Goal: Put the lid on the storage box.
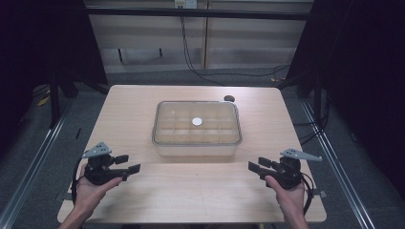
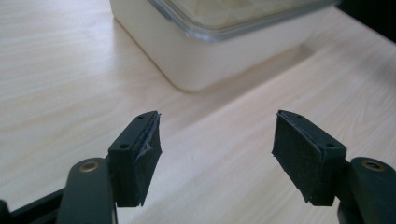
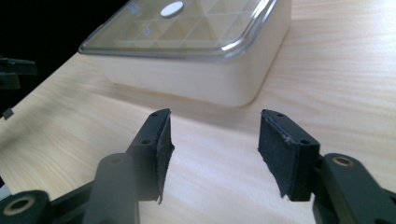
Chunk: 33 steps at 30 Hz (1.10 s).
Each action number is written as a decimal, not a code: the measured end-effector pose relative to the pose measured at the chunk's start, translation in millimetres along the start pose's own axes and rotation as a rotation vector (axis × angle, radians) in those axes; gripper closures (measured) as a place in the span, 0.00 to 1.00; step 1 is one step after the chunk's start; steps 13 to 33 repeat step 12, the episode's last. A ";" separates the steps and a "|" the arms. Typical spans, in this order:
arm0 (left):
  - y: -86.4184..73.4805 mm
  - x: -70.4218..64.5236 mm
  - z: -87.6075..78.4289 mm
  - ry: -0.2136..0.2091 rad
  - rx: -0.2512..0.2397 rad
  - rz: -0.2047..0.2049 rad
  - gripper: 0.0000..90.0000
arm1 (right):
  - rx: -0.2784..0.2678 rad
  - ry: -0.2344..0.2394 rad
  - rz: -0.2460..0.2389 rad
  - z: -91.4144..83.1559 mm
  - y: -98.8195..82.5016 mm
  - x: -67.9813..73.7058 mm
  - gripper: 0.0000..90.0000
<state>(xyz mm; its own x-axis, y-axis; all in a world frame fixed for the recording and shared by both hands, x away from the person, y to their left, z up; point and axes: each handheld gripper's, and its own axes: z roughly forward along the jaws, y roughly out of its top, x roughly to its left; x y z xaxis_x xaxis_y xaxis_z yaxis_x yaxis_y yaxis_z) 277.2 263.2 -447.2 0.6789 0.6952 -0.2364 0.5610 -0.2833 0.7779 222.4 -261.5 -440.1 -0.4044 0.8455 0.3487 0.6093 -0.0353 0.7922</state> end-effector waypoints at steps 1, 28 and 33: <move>-3.5 -1.7 -0.8 -0.003 0.013 -0.005 0.35 | 0.002 0.001 0.000 -1.9 -3.3 0.3 0.48; -37.8 -2.8 -6.6 0.024 0.058 -0.027 0.32 | -0.057 -0.037 0.010 -19.5 -26.0 6.6 0.41; -37.8 -2.8 -6.6 0.024 0.058 -0.027 0.32 | -0.057 -0.037 0.010 -19.5 -26.0 6.6 0.41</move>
